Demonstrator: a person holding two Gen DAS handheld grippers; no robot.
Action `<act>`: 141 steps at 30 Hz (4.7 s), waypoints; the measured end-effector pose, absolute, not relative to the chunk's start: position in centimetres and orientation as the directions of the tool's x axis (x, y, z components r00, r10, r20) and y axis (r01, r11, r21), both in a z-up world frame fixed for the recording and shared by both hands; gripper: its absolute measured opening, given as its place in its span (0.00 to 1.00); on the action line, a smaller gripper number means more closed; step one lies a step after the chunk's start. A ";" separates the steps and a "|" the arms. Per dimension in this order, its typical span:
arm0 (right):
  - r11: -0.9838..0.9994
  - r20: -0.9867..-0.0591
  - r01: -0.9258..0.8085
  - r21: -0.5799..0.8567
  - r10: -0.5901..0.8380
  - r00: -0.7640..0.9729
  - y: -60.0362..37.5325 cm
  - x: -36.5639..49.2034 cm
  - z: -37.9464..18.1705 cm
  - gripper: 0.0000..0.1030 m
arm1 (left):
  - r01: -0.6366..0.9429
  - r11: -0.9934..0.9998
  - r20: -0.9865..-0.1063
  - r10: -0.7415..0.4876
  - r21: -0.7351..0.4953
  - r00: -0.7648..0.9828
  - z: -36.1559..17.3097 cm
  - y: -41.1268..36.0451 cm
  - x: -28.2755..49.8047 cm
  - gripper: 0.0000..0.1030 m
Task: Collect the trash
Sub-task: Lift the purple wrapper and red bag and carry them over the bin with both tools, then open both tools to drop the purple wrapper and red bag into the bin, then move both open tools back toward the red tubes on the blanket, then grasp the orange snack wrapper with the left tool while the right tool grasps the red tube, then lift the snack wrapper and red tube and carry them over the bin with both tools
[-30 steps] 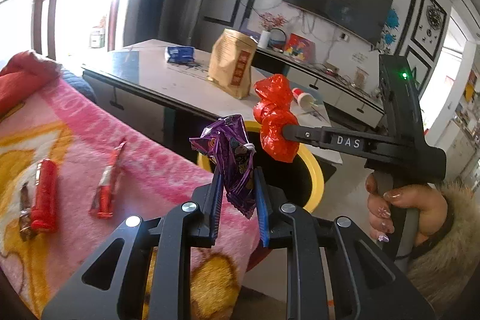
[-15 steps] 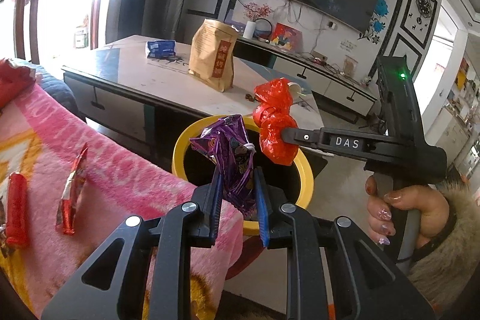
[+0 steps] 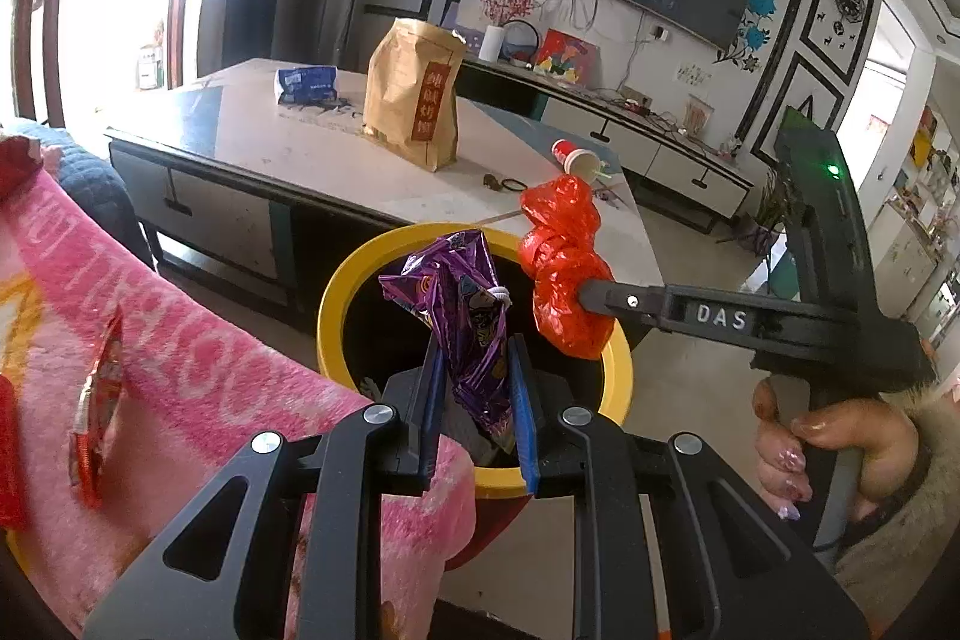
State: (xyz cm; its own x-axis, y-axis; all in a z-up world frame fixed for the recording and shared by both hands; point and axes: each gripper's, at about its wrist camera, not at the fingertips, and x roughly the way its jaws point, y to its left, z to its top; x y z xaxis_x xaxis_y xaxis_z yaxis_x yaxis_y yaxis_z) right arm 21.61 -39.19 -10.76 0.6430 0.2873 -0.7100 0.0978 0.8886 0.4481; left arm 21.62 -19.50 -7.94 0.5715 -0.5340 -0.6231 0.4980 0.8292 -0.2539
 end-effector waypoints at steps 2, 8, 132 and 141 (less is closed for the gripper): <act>0.886 -0.716 0.104 0.451 0.290 0.635 -39.3 21.7 -11.1 0.13 | 0.497 0.829 -0.629 -0.535 -0.259 0.565 -8.3 -19.8 22.1 0.19; 0.869 -0.725 0.145 0.472 0.289 0.625 -39.9 21.7 -11.8 0.31 | 0.493 0.820 -0.634 -0.552 -0.292 0.542 -9.1 -20.6 23.4 0.26; 0.832 -0.760 -0.416 0.368 0.527 0.381 -3.8 25.3 -12.2 0.22 | -0.219 0.958 -0.745 0.009 -0.185 0.667 -11.1 14.6 10.6 0.28; 0.815 -0.733 -0.445 0.371 0.552 0.399 -5.0 24.1 -10.7 0.22 | -0.165 0.957 -0.709 -0.054 -0.237 0.703 -10.1 13.1 10.8 0.20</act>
State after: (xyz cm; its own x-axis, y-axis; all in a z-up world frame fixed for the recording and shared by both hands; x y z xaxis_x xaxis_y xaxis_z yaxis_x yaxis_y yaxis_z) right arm 24.14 -4.96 -10.66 0.3987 0.5516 -0.7326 -0.4454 0.8148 0.3711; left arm 10.80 13.11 -10.09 0.7034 -0.0540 -0.7088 -0.1651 0.9574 -0.2368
